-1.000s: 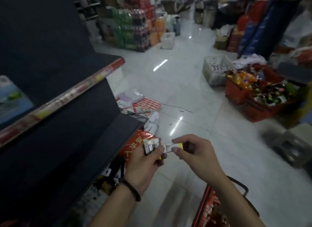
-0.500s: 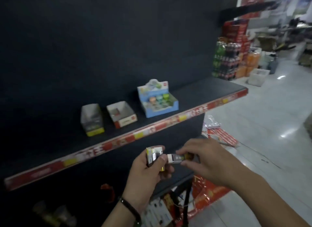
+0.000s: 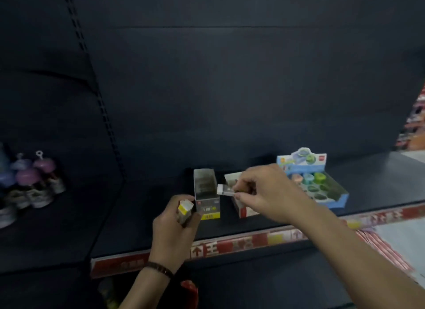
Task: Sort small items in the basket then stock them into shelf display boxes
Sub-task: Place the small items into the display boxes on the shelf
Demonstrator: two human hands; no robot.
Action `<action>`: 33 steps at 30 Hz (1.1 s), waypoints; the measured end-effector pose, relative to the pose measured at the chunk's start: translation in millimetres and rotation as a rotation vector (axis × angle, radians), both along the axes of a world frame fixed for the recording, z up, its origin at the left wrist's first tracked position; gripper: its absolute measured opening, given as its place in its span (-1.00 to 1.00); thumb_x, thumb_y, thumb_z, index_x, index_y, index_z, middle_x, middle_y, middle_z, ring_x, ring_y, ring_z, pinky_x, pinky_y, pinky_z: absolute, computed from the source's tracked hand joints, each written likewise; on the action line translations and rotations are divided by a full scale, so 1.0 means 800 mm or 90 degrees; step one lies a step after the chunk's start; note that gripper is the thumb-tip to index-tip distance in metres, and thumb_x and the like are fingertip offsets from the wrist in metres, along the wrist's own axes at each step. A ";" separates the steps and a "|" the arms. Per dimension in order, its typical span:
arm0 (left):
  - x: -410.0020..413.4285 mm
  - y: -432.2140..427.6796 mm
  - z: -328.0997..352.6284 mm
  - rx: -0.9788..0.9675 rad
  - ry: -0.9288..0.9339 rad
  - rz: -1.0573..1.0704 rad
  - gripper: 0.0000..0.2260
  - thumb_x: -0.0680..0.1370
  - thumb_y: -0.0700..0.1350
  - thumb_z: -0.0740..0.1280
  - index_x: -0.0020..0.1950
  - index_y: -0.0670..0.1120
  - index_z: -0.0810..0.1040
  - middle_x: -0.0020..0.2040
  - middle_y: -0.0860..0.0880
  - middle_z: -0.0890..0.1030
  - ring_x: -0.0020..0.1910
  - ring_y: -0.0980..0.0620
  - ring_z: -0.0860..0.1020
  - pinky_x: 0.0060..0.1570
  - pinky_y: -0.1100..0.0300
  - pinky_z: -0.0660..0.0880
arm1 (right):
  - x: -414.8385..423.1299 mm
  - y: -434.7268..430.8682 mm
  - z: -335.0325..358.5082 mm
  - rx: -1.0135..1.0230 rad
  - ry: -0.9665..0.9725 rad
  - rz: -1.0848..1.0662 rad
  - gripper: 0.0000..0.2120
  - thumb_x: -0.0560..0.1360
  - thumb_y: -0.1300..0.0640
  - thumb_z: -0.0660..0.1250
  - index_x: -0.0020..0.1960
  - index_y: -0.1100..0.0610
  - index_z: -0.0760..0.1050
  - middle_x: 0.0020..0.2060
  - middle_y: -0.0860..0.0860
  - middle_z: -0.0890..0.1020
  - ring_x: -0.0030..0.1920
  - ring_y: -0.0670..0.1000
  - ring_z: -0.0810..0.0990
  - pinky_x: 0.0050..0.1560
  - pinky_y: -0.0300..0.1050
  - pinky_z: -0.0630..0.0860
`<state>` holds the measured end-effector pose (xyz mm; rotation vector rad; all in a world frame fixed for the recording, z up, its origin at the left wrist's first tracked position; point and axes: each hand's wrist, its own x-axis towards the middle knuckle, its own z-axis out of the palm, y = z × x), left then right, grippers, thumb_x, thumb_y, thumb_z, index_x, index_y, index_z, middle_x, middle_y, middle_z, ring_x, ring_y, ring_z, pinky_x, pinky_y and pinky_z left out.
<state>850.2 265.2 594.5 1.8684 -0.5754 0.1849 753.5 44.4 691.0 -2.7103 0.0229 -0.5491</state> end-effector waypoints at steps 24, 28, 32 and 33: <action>0.075 -0.031 -0.043 -0.029 0.033 -0.069 -0.84 0.53 -0.18 0.56 -0.05 0.06 0.65 -0.12 0.09 0.69 -0.12 0.11 0.65 -0.14 0.15 0.57 | 0.236 0.011 -0.022 -0.300 0.322 0.090 -0.76 0.50 0.11 0.54 -0.25 0.05 0.51 -0.26 -0.02 0.59 -0.12 0.05 0.66 -0.15 -0.04 0.63; 0.077 -0.031 -0.049 -0.023 0.026 -0.070 -0.85 0.54 -0.14 0.55 -0.04 0.09 0.65 -0.12 0.11 0.69 -0.11 0.10 0.65 -0.15 0.16 0.57 | 0.235 0.008 -0.022 -0.295 0.341 0.118 -0.87 0.48 0.12 0.55 0.03 0.03 0.72 -0.03 -0.01 0.71 -0.01 0.03 0.69 -0.08 -0.04 0.67; 0.080 -0.031 -0.051 -0.037 0.030 -0.090 -0.86 0.54 -0.13 0.55 -0.02 0.08 0.65 -0.12 0.08 0.69 -0.12 0.10 0.65 -0.14 0.09 0.60 | 0.234 0.011 -0.021 -0.336 0.356 0.120 -0.88 0.52 0.11 0.46 0.05 0.05 0.71 -0.02 -0.01 0.71 0.03 0.05 0.69 0.00 -0.03 0.67; 0.080 -0.032 -0.052 -0.043 0.035 -0.089 -0.85 0.53 -0.14 0.55 -0.02 0.09 0.65 -0.12 0.07 0.69 -0.12 0.09 0.66 -0.13 0.06 0.61 | 0.234 0.014 -0.021 -0.357 0.367 0.115 -0.90 0.53 0.12 0.44 0.02 0.12 0.65 -0.05 0.01 0.68 0.02 0.08 0.69 0.02 0.00 0.68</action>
